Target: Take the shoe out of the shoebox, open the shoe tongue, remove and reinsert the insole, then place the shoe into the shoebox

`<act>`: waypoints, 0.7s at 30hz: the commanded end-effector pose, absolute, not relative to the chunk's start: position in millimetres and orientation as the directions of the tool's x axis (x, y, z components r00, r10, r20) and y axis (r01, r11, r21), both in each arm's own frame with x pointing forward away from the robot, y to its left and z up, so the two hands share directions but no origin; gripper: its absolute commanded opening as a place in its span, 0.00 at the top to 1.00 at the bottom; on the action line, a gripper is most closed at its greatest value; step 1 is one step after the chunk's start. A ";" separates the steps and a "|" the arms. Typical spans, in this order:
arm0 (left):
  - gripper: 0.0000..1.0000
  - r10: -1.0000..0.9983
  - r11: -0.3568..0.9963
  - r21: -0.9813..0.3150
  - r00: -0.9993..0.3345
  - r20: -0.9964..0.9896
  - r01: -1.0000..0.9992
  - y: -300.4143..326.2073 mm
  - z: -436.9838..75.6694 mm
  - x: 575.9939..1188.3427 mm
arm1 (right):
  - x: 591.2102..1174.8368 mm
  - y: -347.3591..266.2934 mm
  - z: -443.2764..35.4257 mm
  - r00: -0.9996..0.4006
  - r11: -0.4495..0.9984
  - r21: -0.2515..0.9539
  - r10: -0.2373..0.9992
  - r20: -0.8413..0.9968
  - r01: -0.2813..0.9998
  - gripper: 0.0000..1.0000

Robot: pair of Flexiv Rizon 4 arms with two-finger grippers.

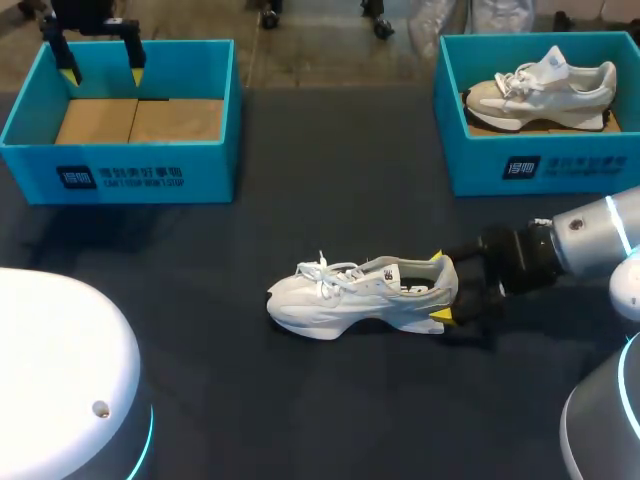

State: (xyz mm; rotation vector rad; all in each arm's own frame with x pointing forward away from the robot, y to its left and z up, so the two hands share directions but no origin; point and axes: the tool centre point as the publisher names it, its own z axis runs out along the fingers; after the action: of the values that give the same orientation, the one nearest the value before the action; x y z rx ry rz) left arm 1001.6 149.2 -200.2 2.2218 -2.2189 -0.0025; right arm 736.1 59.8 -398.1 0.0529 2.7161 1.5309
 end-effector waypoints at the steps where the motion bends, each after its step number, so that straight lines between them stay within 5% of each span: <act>1: 0.00 -1.000 -0.001 0.001 0.001 0.000 -1.000 149.6 -200.2 1001.0 | 742.2 67.1 -402.0 -0.999 0.518 0.855 0.035 -0.001 0.018 0.00; 16: 0.00 -1.000 -0.001 0.001 0.001 0.000 -1.000 149.6 -200.2 1001.0 | 738.5 89.3 -418.0 -1.000 0.517 0.856 0.021 0.023 0.030 0.00; 17: 0.00 -1.000 -0.001 0.001 0.001 0.000 -1.000 149.6 -200.2 1001.0 | 738.2 90.2 -418.4 -1.000 0.525 0.850 0.018 0.022 0.028 0.08; 18: 0.00 -1.000 -0.001 0.001 0.001 0.000 -1.000 149.6 -200.2 1001.0 | 737.9 91.0 -418.6 -1.000 0.527 0.849 0.018 0.022 0.028 0.52; 19: 0.00 -1.000 -0.001 0.001 0.001 0.000 -1.000 149.6 -200.2 1001.0 | 737.5 91.5 -419.0 -1.000 0.526 0.850 0.022 0.022 0.031 0.66; 20: 0.00 -1.000 -0.001 0.001 0.001 0.000 -1.000 149.6 -200.2 1001.0 | 737.0 91.9 -420.0 -0.999 0.526 0.850 0.024 0.022 0.031 0.91; 21: 0.00 -1.000 -0.001 0.001 0.001 0.000 -1.000 149.6 -200.2 1001.0 | 736.3 92.6 -421.2 -0.999 0.526 0.849 0.039 0.027 0.043 1.00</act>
State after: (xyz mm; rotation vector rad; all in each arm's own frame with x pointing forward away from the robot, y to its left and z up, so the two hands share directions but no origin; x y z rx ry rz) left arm 1001.6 149.2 -200.2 2.2218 -2.2189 -0.0025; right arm 737.9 86.3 -416.8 0.0542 2.7490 1.5389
